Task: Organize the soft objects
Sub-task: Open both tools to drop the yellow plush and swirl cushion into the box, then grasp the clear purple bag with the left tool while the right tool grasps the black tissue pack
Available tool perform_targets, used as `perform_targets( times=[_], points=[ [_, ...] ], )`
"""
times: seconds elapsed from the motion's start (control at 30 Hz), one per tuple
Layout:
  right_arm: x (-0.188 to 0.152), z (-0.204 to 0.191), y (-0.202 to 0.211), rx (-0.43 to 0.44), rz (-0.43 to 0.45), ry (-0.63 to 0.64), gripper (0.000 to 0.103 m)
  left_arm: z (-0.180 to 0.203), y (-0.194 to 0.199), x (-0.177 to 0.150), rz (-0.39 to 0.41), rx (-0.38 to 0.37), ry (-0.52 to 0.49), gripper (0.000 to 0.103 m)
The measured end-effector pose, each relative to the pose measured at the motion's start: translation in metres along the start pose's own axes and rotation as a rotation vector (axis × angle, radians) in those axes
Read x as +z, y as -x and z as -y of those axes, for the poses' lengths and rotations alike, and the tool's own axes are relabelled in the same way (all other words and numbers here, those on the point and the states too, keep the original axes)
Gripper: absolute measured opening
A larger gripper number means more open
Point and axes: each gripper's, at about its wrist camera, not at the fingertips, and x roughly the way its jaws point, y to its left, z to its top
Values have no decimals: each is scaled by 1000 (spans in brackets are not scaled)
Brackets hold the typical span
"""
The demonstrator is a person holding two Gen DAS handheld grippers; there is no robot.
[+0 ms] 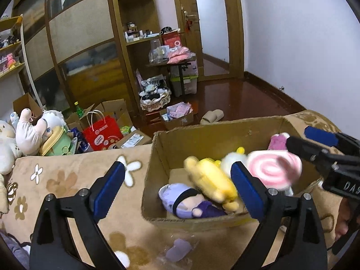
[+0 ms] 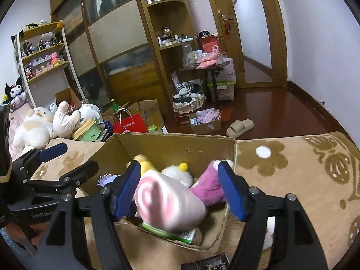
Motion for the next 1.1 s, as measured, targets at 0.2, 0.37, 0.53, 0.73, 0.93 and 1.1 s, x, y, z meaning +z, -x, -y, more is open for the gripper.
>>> perform_targets(
  times=[0.2,0.37,0.53,0.73,0.93,1.1],
  points=[
    [-1,0,6,-6,-6,-11,88,-7,6,-7,-27,11,8,94],
    [-3,-4,14,-33,-10,28,90,-7,17,-9,-26,33,3,94],
    [-4,-8,23,-40,-6,37,95,-12,29,-10,-25,50,15,94],
    [-7,-12,35,-60,-15,50,98,-14,44,-12,-30,55,11,94],
    [-14,-12,54,-82,-11,35,103,-15,58,-18,-37,55,10,94],
    [-19,-9,66,-109,-16,28,103,-17,67,-22,-42,56,20,94]
  ],
)
